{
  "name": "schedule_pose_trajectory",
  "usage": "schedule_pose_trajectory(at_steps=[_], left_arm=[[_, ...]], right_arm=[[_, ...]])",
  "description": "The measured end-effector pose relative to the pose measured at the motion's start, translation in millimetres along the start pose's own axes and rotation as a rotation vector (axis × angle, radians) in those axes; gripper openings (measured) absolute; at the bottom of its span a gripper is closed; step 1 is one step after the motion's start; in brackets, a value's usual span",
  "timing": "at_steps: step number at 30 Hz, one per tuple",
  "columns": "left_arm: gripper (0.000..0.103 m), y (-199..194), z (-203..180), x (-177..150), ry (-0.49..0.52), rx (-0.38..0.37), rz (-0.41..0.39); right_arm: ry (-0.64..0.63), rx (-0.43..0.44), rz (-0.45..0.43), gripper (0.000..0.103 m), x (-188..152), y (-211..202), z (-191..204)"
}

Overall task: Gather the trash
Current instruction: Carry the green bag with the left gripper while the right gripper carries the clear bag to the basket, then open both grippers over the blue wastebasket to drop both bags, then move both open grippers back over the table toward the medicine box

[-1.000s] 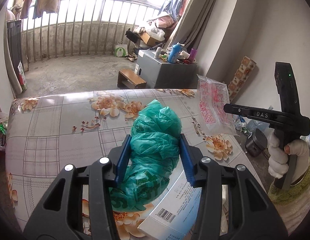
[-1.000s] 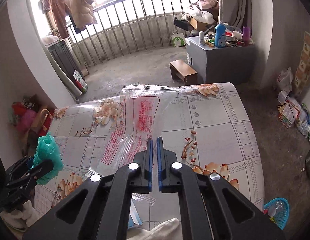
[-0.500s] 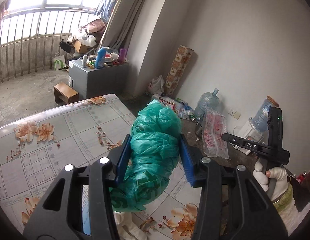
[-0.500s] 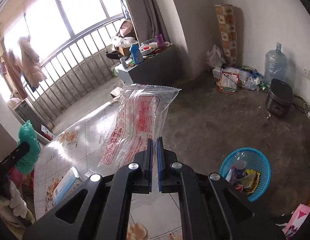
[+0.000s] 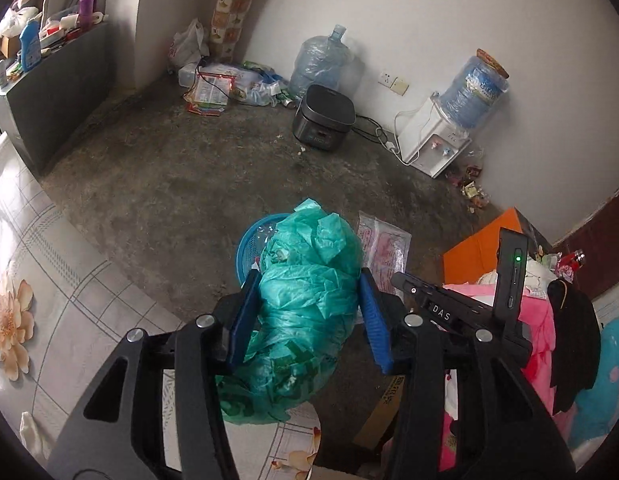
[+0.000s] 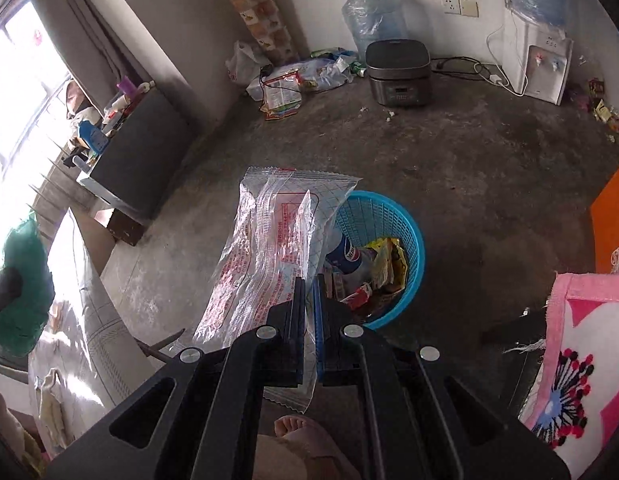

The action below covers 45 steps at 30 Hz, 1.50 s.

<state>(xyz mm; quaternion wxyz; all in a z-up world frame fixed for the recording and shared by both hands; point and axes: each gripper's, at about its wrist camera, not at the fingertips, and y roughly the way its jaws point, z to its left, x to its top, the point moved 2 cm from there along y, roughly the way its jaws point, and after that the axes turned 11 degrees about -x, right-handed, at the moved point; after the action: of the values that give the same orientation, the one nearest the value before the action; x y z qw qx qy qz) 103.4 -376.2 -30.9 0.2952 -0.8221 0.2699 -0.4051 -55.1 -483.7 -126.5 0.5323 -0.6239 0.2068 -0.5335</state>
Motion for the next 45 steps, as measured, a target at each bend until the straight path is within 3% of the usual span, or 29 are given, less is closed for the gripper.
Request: schedule_pose_trajectory(at_steps=[8, 11, 13, 15, 17, 19, 22, 27, 33, 36, 38, 41, 45], left_arm=[[0.046, 147, 13, 11, -0.062, 0.021, 0.237], [0.054, 190, 23, 13, -0.093, 0.035, 0.314], [0.069, 210, 33, 15, -0.114, 0.066, 0.32], [0.076, 224, 46, 19, -0.134, 0.098, 0.3], [0.076, 233, 54, 20, -0.157, 0.115, 0.306], [0.076, 232, 56, 23, -0.177, 0.11, 0.297], [0.076, 217, 51, 26, -0.134, 0.096, 0.258], [0.076, 170, 28, 38, -0.061, 0.077, 0.154], [0.083, 64, -10, 39, 0.053, 0.064, -0.068], [0.088, 3, -22, 26, 0.097, 0.099, -0.179], [0.089, -37, -25, 12, 0.108, 0.114, -0.245], [0.089, -94, -19, -14, 0.093, 0.139, -0.331], [0.09, -166, -4, -57, 0.054, 0.206, -0.441]], right_arm=[[0.092, -0.079, 0.15, 0.005, 7, 105, -30], [0.102, -0.092, 0.205, 0.006, 13, 141, -33], [0.116, -0.089, 0.218, 0.01, 15, 163, -35], [0.109, -0.11, 0.231, 0.014, 14, 187, -36], [0.133, -0.099, 0.267, 0.027, 9, 210, -40], [0.177, -0.099, 0.281, 0.028, 2, 219, -48], [0.22, -0.077, 0.25, 0.034, -1, 217, -53], [0.237, -0.053, 0.174, 0.034, 4, 194, -56], [0.16, 0.002, -0.049, 0.037, 22, 106, -27], [0.091, 0.064, -0.188, 0.053, 26, 48, 0], [0.029, 0.092, -0.293, 0.076, 26, 8, 20], [-0.055, 0.096, -0.442, 0.097, 22, -46, 50], [-0.169, 0.059, -0.575, 0.097, 6, -93, 94]])
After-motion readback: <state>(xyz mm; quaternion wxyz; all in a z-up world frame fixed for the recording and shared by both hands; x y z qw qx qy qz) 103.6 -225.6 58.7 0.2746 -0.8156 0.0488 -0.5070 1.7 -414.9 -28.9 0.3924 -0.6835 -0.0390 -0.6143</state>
